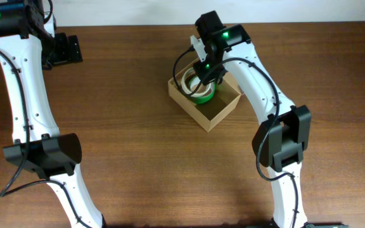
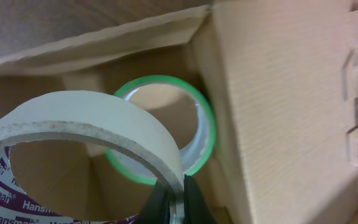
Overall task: Pack container
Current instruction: 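Lower the white tape into the box beside the green tape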
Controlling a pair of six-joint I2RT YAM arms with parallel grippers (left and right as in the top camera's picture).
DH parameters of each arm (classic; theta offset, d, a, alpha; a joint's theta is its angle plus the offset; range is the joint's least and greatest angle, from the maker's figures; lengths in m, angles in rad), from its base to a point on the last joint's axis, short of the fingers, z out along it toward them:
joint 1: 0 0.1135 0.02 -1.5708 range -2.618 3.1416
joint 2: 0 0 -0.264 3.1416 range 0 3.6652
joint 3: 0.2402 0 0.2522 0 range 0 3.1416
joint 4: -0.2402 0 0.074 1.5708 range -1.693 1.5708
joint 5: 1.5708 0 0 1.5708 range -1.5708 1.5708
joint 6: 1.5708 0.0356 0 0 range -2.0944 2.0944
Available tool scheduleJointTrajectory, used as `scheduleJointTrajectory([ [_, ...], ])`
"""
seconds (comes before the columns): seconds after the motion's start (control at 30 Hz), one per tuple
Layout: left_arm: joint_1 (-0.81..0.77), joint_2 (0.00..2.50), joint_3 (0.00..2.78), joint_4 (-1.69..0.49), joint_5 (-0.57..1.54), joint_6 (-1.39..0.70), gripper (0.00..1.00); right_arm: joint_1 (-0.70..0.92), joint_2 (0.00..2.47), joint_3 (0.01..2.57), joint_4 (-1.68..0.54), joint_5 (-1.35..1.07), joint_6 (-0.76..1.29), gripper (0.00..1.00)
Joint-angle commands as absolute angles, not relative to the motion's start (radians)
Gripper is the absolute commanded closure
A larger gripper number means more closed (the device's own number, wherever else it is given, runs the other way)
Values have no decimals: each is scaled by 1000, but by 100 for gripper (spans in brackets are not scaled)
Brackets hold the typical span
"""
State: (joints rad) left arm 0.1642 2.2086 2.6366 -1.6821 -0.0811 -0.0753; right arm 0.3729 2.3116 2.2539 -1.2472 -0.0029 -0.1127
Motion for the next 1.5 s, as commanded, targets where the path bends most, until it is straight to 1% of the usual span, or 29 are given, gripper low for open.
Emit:
scheduleJointTrajectory([
  [0.0, 167, 2201, 2632, -1680, -75, -89, 0, 354, 2324, 2260, -1234, 8, -115, 96],
  [0.9, 167, 2201, 2632, -1680, -74, -89, 0, 345, 2442, 2260, -1162, -6, -63, 96],
  [0.93, 167, 2201, 2632, -1680, -74, -89, 0, 345, 2442, 2260, -1161, -6, -63, 92],
  [1.0, 167, 2201, 2632, -1680, -75, -89, 0, 345, 2442, 2261, -1158, -6, -63, 76],
  [1.1, 167, 2201, 2632, -1680, -74, -89, 0, 347, 2439, 2267, -1171, -7, -64, 68],
  [1.27, 167, 2201, 2632, -1680, -75, -89, 0, 352, 2390, 2338, -1243, -5, -78, 66],
  [1.3, 167, 2201, 2632, -1680, -74, -89, 0, 353, 2360, 2373, -1272, 6, -98, 63],
  [1.47, 167, 2201, 2632, -1680, -74, -89, 0, 341, 2188, 2434, -1338, 43, -108, 60],
])
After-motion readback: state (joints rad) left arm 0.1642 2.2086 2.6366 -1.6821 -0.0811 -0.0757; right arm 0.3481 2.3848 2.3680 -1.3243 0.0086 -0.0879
